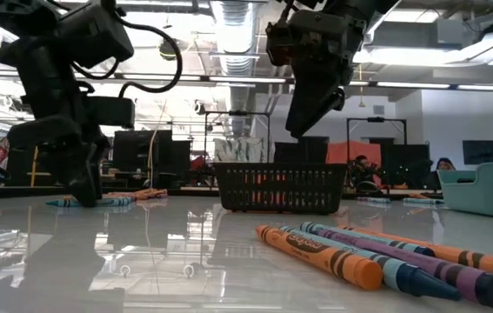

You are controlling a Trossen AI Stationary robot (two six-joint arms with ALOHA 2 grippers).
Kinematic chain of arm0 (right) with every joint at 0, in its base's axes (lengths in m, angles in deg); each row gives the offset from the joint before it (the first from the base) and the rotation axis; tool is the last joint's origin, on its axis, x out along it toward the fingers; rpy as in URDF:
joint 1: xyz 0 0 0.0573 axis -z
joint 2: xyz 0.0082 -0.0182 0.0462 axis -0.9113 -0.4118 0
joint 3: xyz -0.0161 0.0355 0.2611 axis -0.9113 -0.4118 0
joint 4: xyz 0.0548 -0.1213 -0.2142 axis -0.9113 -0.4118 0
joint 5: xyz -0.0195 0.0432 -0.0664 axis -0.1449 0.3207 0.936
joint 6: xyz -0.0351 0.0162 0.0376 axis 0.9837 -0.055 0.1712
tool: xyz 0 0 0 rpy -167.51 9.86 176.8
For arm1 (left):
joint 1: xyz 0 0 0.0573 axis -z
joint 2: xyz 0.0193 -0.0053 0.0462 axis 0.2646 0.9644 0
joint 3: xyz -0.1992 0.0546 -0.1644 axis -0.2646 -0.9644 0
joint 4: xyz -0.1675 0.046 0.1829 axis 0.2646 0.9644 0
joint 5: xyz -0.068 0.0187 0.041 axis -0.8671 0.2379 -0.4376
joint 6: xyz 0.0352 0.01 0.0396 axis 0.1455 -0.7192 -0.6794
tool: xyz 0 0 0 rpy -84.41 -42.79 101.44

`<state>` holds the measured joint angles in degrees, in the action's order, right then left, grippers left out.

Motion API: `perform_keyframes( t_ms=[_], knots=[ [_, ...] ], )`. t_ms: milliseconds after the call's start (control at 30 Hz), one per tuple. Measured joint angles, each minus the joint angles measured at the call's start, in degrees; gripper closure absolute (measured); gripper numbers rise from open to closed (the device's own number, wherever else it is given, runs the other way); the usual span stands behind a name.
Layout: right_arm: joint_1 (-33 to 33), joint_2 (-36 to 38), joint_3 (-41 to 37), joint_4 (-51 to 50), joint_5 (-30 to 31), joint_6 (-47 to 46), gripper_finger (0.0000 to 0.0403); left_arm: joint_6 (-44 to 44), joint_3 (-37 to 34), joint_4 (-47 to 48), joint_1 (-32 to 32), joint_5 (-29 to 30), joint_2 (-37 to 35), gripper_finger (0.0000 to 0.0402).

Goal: Sort crayons
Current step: Put the light blue green crayon into the green bin

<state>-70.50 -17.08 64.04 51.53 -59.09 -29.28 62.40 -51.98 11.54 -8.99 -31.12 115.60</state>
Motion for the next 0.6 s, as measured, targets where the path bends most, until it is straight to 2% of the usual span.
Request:
perform_keyframes(
  t_ms=[133,333,600],
  knots=[
    [0.0,0.0,0.0,0.0,0.0,0.1,0.0302,-0.1,0.2,-1.0,-0.9,-1.5,1.3,0.0303],
    [-0.1,0.0,0.0,0.0,0.0,0.9,0.0302,-1.8,0.0,-2.9,-2.0,-3.7,1.3,0.0387],
    [-1.3,0.6,0.0,0.1,1.2,1.7,0.0302,-3.2,2.0,-2.3,-3.1,-5.3,1.4,0.0398]
  ],
)
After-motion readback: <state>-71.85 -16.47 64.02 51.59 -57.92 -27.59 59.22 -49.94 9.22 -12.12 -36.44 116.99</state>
